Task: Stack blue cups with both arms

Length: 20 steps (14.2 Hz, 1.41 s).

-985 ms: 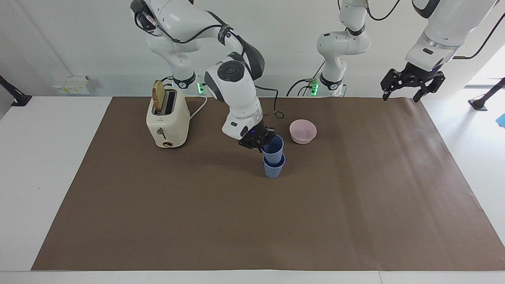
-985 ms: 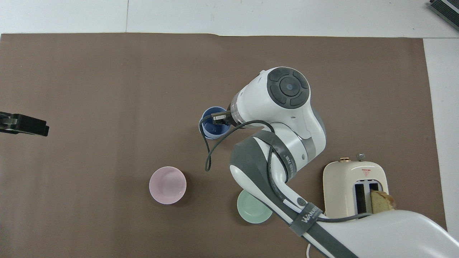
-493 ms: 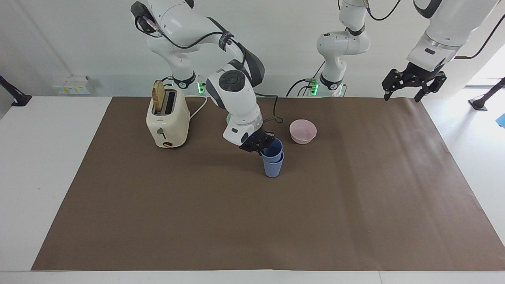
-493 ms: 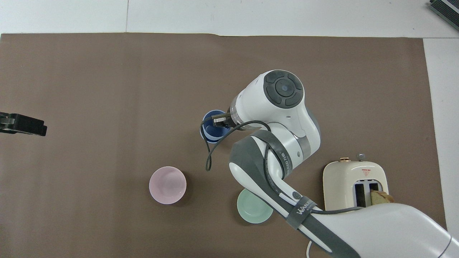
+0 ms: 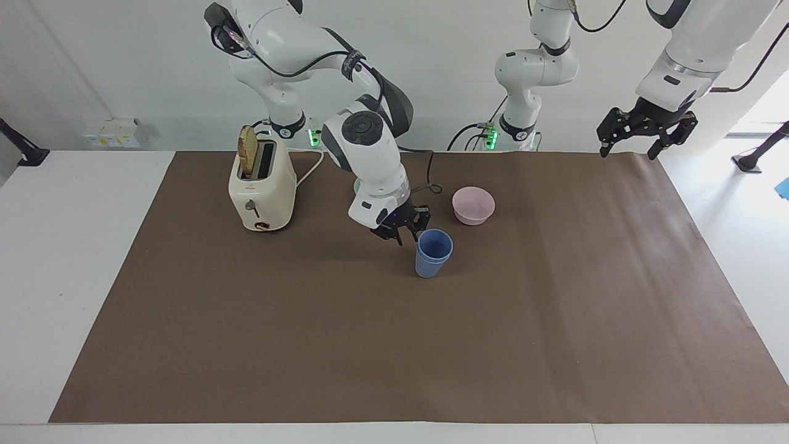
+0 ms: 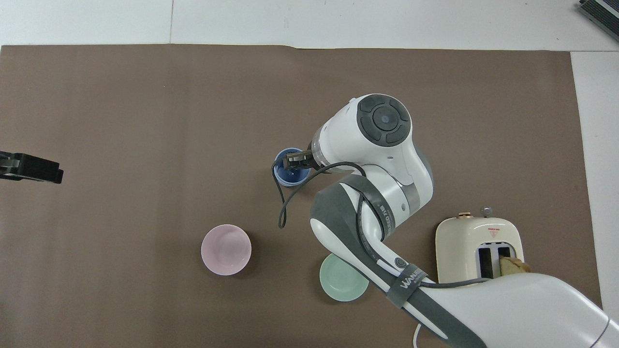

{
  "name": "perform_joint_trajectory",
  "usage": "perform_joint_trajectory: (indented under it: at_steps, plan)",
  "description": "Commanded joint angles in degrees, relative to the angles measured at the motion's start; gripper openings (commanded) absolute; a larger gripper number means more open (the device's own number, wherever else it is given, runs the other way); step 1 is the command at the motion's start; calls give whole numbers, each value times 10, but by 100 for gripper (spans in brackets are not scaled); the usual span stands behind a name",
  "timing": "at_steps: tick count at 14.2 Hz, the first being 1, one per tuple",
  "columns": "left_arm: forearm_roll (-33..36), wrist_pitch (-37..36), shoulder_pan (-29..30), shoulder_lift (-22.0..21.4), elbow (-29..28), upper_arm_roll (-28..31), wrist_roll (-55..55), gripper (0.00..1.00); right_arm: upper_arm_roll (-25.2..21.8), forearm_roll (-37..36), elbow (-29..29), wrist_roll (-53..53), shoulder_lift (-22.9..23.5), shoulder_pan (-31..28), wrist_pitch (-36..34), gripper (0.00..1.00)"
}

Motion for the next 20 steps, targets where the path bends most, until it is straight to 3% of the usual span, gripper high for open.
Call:
perform_joint_trajectory:
  at_steps: [1,4,9,15,18,20]
  plan:
    - [-5,4,9,-12,-11,-4,-4,100,3,-16,0,7,-1,-6,6,100]
    - [-5,4,8,-12,-11,-4,-4,100,0,-49,25,6,-5,-33,-15,100]
    - [-5,4,8,-12,-11,-4,-4,100,1,-105,135,-42,-14,-86,-178,100]
    - [-5,4,8,-12,-11,-4,-4,100,3,-102,139,-92,-84,-168,-271,100]
    - [-5,4,8,-13,-11,-4,-4,100,3,-97,121,-60,-138,-160,-301,100]
    - [-5,4,8,-12,-11,-4,-4,100,6,-79,120,-24,-148,-167,-324,100]
